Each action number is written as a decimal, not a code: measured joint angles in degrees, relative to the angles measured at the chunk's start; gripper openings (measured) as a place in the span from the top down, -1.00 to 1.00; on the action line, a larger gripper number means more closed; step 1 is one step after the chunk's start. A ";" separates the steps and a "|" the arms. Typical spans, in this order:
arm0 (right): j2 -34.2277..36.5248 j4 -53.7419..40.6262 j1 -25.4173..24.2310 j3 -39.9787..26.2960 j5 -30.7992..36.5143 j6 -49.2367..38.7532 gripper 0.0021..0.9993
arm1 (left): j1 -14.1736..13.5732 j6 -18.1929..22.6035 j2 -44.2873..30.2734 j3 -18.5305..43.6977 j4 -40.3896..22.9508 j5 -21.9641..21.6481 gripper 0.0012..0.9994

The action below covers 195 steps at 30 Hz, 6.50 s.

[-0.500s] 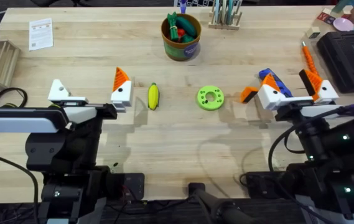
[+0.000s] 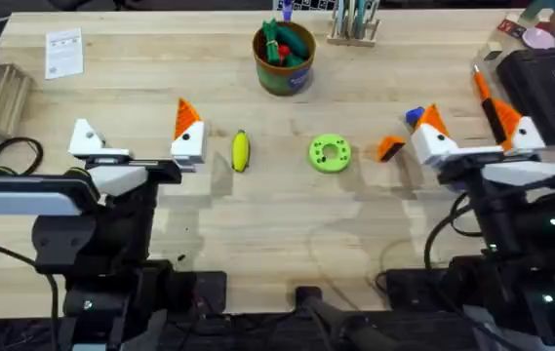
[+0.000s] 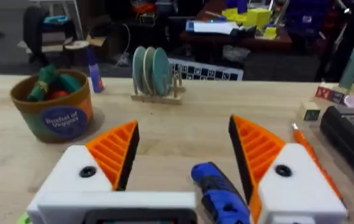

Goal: Pick up the gripper from the table and insert it into the empty holder that is missing its gripper. Then pick up a screw, insert it into the mounting hole, and use the screwdriver to tighten it. Finally, clean up the table by picking up the vegetable and placing it into the bucket.

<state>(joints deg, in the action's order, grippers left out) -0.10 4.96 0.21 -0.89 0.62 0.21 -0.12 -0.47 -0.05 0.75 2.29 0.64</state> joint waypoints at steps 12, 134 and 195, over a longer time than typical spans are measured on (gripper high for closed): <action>6.55 -17.71 0.00 -25.28 0.18 -2.69 -0.75 | 0.00 -0.68 -13.81 26.20 -17.33 0.04 -0.97; 62.20 -57.69 0.00 -60.71 0.59 -1.48 -0.75 | -18.90 -3.25 -81.59 83.65 -66.40 -6.82 -0.97; 62.19 -57.71 0.00 -60.73 0.59 -1.49 -0.75 | 0.28 -2.01 -0.24 -0.17 -7.88 56.30 -0.97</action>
<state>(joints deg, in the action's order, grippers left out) 62.09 -52.75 0.21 -61.63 1.21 -1.28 0.16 -2.47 -0.30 0.58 -5.60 56.95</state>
